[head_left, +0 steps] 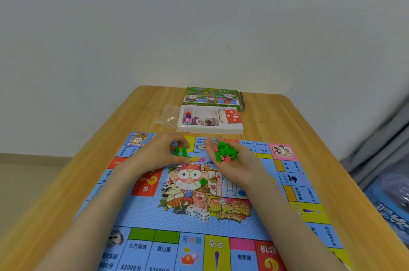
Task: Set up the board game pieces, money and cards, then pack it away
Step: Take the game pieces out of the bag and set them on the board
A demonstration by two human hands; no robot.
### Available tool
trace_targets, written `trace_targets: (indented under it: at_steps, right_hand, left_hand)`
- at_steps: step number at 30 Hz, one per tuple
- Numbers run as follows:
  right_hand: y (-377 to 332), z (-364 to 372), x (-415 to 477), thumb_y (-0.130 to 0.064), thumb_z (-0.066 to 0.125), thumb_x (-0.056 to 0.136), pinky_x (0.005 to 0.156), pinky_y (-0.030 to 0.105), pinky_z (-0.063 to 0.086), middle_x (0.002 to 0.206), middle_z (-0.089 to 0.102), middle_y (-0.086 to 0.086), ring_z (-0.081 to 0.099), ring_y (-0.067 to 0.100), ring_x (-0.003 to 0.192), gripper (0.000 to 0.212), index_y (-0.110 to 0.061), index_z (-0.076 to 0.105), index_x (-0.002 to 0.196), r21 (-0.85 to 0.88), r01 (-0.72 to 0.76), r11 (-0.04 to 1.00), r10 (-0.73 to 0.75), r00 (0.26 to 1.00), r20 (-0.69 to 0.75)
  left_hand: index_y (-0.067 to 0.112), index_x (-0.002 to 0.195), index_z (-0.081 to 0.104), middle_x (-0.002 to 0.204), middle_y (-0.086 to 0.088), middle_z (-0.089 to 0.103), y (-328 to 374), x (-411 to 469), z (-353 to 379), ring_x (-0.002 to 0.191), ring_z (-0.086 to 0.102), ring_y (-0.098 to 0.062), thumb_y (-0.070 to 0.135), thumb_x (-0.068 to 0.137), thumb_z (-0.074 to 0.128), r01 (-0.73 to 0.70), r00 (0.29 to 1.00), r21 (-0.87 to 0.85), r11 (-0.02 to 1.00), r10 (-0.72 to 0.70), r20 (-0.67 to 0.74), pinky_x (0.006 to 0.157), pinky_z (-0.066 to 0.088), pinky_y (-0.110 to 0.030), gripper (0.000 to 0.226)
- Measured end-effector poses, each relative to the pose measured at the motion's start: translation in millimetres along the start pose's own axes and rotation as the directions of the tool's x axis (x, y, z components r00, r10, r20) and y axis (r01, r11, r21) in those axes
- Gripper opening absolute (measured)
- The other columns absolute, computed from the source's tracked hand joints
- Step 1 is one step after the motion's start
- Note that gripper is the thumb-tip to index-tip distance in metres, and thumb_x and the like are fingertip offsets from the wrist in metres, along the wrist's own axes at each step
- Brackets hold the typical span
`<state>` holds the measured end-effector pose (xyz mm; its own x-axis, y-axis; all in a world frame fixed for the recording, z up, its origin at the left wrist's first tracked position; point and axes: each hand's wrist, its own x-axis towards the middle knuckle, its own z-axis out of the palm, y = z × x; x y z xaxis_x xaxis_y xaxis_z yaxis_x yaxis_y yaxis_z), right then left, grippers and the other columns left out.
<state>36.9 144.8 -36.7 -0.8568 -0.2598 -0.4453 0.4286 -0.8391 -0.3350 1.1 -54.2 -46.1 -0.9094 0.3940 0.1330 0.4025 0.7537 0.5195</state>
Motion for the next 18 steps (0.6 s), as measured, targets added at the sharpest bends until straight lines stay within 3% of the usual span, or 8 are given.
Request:
trace_targets:
  at_steps: [4,12,15,18]
  right_hand:
    - [0.1,0.4,-0.5,-0.009,0.039,0.1,0.103,0.045,0.04,0.107,0.056,0.031,0.048,0.037,0.122,0.027,0.011,0.056,0.108,0.001,0.004,1.0,-0.004,1.0,0.005]
    - [0.6,1.2,-1.9,-0.009,0.037,0.1,0.099,0.046,0.039,0.105,0.055,0.032,0.046,0.037,0.125,0.027,0.011,0.055,0.106,-0.007,0.001,1.0,-0.001,1.0,0.015]
    - [0.7,1.4,-1.7,-0.008,0.038,0.1,0.098,0.046,0.04,0.106,0.055,0.031,0.046,0.037,0.125,0.027,0.01,0.055,0.109,-0.018,-0.001,1.0,0.001,1.0,0.017]
    - [0.5,2.2,-1.6,-0.008,0.038,0.1,0.1,0.046,0.039,0.104,0.056,0.031,0.046,0.037,0.125,0.026,0.011,0.055,0.107,-0.004,0.003,1.0,-0.003,1.0,0.019]
  left_hand:
    - [0.02,0.102,0.064,0.086,0.013,0.053,-4.7,2.3,2.2,0.064,0.047,-0.005,0.024,0.077,0.077,-0.003,0.999,-0.018,1.0,0.002,-0.034,0.059,0.039,-0.009,0.028]
    - [0.026,0.094,0.062,0.076,0.012,0.054,-8.5,2.1,-1.4,0.062,0.054,0.001,0.016,0.081,0.074,-0.006,1.0,-0.092,0.996,0.006,0.001,0.06,0.042,-0.013,0.021]
    - [0.028,0.095,0.06,0.079,0.012,0.053,-6.4,1.2,-2.5,0.06,0.051,-0.003,0.021,0.079,0.076,0.011,1.0,-0.09,0.996,-0.01,0.012,0.059,0.041,-0.012,0.024]
    - [0.034,0.093,0.058,0.096,0.009,0.053,1.1,-0.3,-4.5,0.063,0.047,-0.002,0.028,0.074,0.079,-0.044,0.997,-0.131,0.99,0.035,-0.069,0.06,0.039,-0.01,0.029]
